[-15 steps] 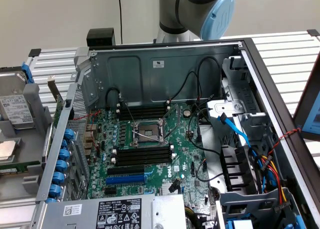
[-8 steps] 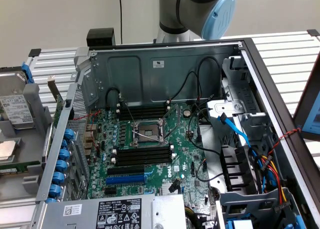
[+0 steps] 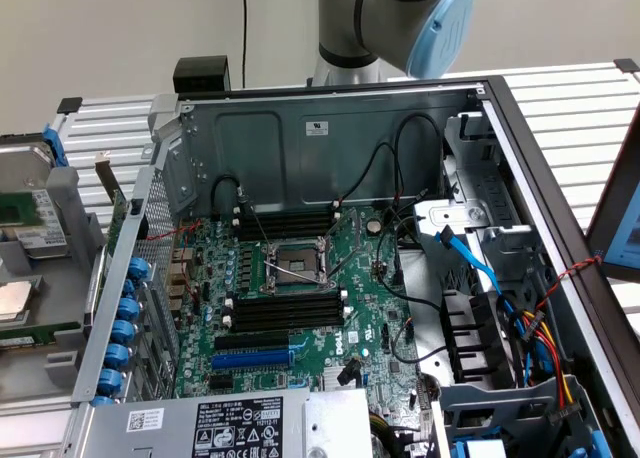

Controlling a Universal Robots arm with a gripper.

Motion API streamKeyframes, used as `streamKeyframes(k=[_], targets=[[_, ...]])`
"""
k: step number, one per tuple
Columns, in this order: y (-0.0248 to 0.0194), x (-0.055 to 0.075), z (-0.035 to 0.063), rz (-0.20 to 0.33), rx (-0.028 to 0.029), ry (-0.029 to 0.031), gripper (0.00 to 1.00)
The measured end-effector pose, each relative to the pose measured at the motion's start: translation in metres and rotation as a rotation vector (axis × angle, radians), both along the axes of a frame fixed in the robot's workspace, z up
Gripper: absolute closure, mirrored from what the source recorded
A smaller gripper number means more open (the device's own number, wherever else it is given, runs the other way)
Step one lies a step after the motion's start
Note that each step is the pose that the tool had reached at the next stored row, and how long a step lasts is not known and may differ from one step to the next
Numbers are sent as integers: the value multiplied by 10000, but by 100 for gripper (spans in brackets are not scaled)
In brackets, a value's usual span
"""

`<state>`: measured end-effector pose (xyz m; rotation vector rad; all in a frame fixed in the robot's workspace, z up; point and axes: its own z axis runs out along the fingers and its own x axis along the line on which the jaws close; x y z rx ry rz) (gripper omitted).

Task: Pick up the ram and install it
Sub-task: 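Pick up the ram and move it above insertion slot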

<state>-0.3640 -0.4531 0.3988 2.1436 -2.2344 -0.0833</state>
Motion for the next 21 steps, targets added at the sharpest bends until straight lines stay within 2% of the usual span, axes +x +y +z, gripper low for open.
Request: streamKeyframes(k=[7, 12, 15, 21], targets=[[-36, 302, 6, -1, -111, 92, 88], [-72, 525, 19, 0, -196, 181, 88], [-90, 660, 22, 0, -219, 211, 88], [-97, 934, 22, 0, -233, 225, 88]])
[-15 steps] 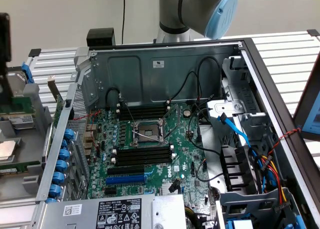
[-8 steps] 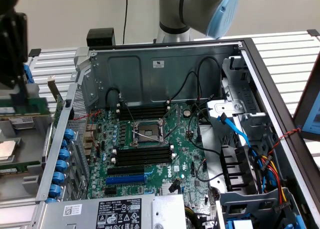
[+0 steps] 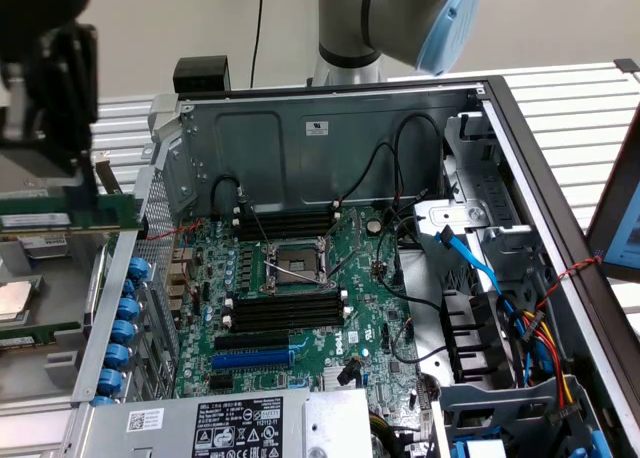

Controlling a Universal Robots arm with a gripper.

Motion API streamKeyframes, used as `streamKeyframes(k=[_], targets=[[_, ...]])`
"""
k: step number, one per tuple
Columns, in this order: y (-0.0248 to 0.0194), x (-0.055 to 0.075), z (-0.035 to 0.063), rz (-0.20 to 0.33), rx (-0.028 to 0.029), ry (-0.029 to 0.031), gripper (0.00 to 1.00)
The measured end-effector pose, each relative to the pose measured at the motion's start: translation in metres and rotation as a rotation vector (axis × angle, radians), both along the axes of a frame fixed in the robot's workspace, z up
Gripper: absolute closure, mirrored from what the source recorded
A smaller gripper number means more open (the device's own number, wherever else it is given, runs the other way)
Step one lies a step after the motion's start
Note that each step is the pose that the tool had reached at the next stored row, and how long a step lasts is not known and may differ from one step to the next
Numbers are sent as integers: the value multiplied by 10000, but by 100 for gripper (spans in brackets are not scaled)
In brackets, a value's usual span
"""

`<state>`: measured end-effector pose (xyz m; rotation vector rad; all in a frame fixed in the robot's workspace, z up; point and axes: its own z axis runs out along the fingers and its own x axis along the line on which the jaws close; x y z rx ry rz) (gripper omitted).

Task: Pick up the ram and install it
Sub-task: 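Pick up the ram and move it above insertion slot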

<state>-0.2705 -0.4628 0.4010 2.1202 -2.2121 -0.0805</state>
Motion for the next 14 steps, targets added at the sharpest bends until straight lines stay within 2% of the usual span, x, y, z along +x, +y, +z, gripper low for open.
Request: streamKeyframes(k=[14], targets=[[-3, 635, -1, 0, -8, 23, 88]])
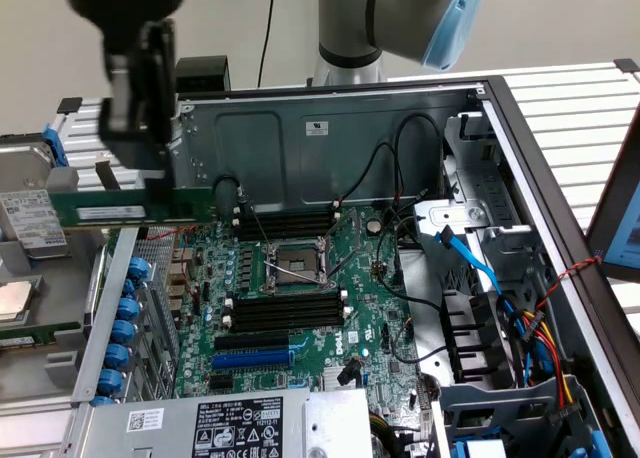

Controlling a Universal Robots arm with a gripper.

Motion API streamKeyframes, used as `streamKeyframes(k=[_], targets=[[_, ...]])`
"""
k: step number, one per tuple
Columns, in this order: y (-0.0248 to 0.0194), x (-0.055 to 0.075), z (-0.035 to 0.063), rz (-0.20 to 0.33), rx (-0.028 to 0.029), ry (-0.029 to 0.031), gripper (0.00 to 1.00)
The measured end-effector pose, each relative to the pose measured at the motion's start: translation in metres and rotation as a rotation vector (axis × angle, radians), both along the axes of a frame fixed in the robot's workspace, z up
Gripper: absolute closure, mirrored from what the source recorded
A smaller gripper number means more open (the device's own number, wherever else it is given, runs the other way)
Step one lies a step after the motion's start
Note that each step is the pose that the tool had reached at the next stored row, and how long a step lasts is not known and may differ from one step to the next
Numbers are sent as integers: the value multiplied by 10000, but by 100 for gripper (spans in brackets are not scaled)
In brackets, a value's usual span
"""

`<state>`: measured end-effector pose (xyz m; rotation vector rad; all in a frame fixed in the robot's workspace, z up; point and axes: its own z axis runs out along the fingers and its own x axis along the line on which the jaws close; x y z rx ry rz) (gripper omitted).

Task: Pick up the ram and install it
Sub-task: 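Pick up the ram and move it above insertion slot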

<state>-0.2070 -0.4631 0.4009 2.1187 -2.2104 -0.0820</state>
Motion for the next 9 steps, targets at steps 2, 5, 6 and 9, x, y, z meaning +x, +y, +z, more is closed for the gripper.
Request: streamKeyframes(k=[2, 5, 6, 9], targets=[[0, 89, 1, -1, -3, 5, 88], [-1, 226, 1, -1, -6, 11, 88], [-1, 271, 0, -1, -6, 12, 88], [-1, 414, 1, -1, -7, 13, 88]])
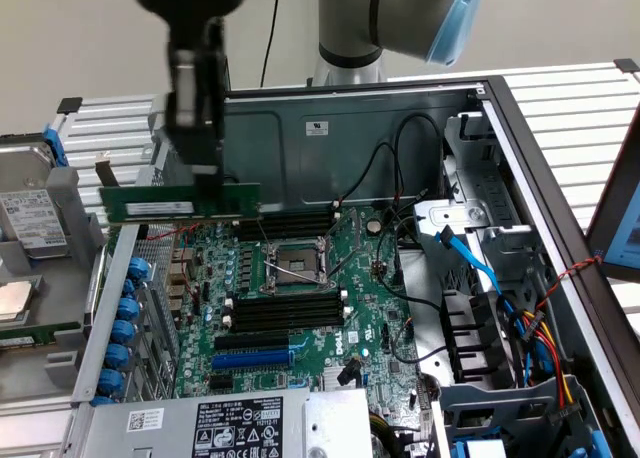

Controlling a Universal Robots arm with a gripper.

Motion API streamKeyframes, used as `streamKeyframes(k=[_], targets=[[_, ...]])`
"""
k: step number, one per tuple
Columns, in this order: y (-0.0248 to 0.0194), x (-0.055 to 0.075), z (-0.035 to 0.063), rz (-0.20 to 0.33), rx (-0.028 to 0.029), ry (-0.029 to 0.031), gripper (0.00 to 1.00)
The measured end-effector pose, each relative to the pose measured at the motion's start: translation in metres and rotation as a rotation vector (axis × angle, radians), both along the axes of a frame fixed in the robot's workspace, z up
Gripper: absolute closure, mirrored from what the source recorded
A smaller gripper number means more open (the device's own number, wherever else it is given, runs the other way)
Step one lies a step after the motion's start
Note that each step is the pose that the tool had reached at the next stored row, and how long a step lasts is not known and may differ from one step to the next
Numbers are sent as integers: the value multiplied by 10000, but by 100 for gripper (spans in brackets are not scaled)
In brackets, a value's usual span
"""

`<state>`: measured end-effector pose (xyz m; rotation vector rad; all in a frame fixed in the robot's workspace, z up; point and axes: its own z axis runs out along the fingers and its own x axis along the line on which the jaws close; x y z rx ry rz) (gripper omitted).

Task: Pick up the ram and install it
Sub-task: 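Pick up the ram and move it above insertion slot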

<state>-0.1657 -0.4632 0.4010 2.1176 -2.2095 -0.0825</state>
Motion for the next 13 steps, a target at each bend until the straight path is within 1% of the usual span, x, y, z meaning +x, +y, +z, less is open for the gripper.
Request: streamKeyframes(k=[5, 8, 10, 11, 13], targets=[[2, 222, 0, 0, 0, 0, 88], [14, 362, -2, 0, 0, 0, 88], [35, 447, -4, 0, -3, 0, 88], [54, 483, -6, 1, -3, 0, 88], [108, 536, -14, 0, -5, 0, 88]])
